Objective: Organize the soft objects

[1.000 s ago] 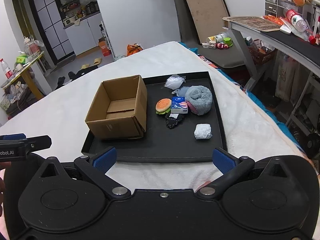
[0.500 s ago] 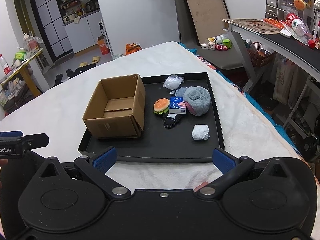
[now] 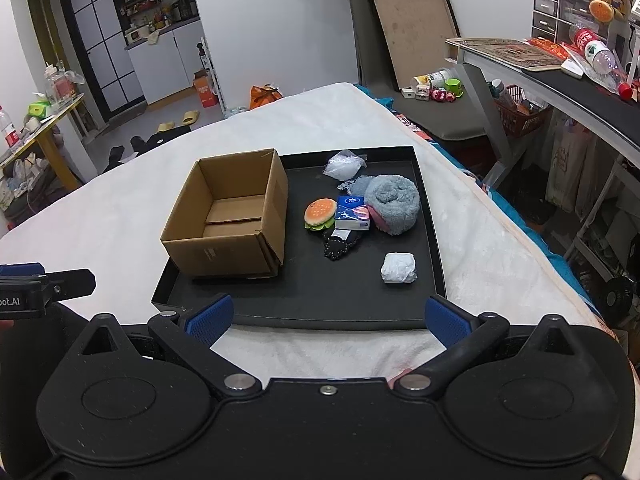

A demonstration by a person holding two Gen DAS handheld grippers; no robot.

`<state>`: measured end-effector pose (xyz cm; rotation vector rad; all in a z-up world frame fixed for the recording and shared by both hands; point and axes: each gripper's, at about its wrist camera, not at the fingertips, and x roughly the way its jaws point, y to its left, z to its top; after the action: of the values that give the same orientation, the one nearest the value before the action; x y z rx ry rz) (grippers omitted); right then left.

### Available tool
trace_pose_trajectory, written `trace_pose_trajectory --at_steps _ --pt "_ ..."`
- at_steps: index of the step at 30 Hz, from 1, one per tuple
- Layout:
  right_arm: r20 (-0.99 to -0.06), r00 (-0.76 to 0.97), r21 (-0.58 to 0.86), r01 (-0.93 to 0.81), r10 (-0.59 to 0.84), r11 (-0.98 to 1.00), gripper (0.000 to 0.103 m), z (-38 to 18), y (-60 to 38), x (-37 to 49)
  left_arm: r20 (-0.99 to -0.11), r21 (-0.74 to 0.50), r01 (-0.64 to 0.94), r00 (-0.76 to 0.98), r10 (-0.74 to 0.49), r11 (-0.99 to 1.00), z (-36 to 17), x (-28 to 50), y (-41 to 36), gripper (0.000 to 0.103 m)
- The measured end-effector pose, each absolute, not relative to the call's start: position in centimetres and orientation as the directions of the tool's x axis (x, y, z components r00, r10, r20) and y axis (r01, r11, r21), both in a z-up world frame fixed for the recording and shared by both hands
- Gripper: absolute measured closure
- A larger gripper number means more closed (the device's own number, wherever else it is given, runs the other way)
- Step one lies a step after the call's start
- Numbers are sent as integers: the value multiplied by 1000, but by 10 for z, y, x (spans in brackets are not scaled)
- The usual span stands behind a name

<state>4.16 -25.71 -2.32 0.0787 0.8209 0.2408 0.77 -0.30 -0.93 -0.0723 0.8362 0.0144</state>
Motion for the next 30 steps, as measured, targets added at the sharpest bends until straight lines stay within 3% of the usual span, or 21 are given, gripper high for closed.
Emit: trace_pose_trajectory --at_steps 30 --pt "-759 603 187 -158 245 969 0 -55 -260 119 -787 -59 -156 615 50 986 -41 78 21 1"
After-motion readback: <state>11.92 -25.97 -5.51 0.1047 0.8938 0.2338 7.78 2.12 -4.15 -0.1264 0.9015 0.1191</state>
